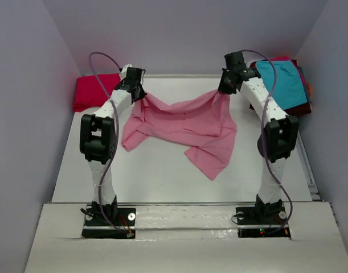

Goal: Fold and stack the t-shirts
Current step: Move the tshirt to the center of the board, then flatten the tshirt out

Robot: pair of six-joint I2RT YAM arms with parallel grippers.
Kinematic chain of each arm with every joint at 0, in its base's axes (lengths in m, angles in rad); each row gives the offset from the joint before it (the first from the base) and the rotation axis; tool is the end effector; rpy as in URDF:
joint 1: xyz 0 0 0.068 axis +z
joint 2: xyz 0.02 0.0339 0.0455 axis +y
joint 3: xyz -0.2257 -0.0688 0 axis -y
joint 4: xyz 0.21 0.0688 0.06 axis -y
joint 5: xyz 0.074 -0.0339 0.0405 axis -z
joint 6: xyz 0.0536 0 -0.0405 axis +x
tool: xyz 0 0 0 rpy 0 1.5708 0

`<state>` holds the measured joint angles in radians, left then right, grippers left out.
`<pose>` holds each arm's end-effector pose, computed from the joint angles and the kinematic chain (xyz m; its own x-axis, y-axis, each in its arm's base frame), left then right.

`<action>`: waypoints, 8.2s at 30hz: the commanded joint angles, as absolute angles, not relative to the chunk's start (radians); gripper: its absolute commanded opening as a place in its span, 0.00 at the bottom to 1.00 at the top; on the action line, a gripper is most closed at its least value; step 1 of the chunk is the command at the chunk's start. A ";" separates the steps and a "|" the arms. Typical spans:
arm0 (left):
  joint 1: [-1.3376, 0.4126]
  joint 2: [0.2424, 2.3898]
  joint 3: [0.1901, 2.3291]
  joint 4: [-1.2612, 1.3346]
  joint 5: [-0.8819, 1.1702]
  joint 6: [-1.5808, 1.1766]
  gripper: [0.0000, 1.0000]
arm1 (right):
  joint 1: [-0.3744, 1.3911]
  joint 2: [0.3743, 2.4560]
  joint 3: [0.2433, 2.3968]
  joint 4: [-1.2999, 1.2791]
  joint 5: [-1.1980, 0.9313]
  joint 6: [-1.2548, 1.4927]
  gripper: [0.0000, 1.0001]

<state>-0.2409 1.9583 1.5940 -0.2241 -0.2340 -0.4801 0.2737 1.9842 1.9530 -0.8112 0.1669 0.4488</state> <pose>0.4184 -0.0900 0.2337 -0.4987 -0.3401 -0.7972 -0.2092 0.9398 -0.2700 0.3941 0.1014 0.2789 -0.7168 0.2432 -0.6535 0.1675 0.9698 0.1771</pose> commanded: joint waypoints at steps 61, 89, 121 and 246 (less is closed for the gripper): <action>-0.443 1.594 0.962 -0.503 -0.413 -0.695 0.75 | 0.522 1.652 0.996 -0.646 -0.189 0.572 0.49; -0.367 1.713 1.083 -0.480 -0.380 -0.624 0.57 | 0.522 1.669 0.940 -0.649 -0.169 0.552 0.44; -0.367 1.649 1.100 -0.488 -0.316 -0.603 0.06 | 0.575 1.654 0.989 -0.782 -0.037 0.517 0.62; -0.216 1.913 1.591 -0.604 0.031 -0.331 0.45 | 0.196 1.799 1.407 -0.833 0.068 0.588 0.46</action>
<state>-0.2020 1.9163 1.5345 -0.5728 0.0406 -0.3592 0.1883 1.7832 1.4334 -0.8970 0.1081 0.5877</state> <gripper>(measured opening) 0.447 0.458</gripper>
